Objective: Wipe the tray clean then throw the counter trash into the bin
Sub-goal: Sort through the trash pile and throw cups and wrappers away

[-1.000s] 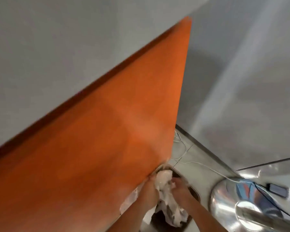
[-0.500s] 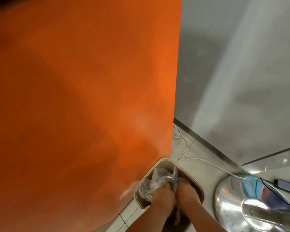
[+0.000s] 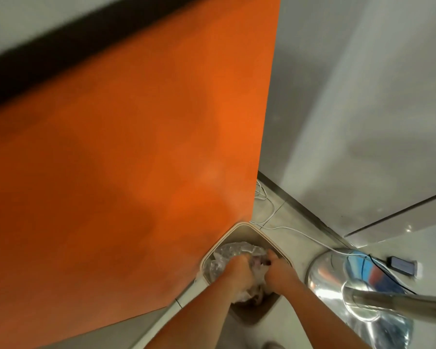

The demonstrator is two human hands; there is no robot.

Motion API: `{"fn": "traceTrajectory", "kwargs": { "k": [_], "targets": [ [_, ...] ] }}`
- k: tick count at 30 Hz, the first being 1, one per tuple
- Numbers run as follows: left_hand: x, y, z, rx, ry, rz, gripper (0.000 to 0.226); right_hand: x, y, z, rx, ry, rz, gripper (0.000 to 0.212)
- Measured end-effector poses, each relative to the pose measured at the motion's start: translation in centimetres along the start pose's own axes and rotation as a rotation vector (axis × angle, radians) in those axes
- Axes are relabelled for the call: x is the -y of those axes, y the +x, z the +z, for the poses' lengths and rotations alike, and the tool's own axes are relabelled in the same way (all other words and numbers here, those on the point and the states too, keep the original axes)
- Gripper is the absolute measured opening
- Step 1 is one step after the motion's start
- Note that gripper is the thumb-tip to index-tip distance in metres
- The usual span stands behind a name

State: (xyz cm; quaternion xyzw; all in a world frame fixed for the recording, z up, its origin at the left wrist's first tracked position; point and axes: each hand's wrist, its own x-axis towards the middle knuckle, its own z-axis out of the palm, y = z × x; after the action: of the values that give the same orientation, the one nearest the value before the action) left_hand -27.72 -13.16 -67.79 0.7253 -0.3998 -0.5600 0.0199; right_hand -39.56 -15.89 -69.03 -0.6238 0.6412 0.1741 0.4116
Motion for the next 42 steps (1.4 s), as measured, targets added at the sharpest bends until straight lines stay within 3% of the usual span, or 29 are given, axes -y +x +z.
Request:
{"fn": "traceTrajectory", "kwargs": {
  "k": [4, 10, 13, 18, 25, 30, 37, 42],
  "targets": [
    [-2.2, -4.4, -2.8, -0.037, -0.324, -0.035, 0.035, 1.1, -4.1, -3.0, -0.031, 0.036, -0.023, 0.054],
    [-5.8, -17.1, -8.2, -0.155, -0.450, 0.101, 0.036, 5.6, -13.7, -10.4, -0.122, 0.248, -0.119, 0.048],
    [-8.1, -25.7, -11.4, -0.220, -0.400, 0.197, 0.023, 9.0, -20.3, -14.7, -0.149, 0.272, -0.214, 0.044],
    [-12.0, -42.3, -17.2, -0.401, -0.349, 0.358, 0.018, 15.7, -33.2, -23.0, -0.079, 0.186, -0.465, 0.026],
    [-14.1, -60.1, -26.6, -0.651, -0.565, 0.501, 0.018, 28.6, -49.0, -31.4, 0.031, 0.275, -0.902, 0.032],
    [-10.1, -64.2, -33.3, -0.928, -0.669, 0.407, 0.018, 38.9, -52.1, -31.6, -0.018, 0.281, -1.066, 0.032],
    [2.1, -67.7, -42.5, -1.072, -0.757, 0.249, 0.014, 53.1, -53.0, -25.7, -0.026, 0.206, -1.135, 0.015],
    [12.3, -69.7, -48.6, -1.143, -0.804, 0.106, 0.014, 63.3, -52.5, -19.6, -0.119, 0.150, -1.193, 0.018]
  ]
}}
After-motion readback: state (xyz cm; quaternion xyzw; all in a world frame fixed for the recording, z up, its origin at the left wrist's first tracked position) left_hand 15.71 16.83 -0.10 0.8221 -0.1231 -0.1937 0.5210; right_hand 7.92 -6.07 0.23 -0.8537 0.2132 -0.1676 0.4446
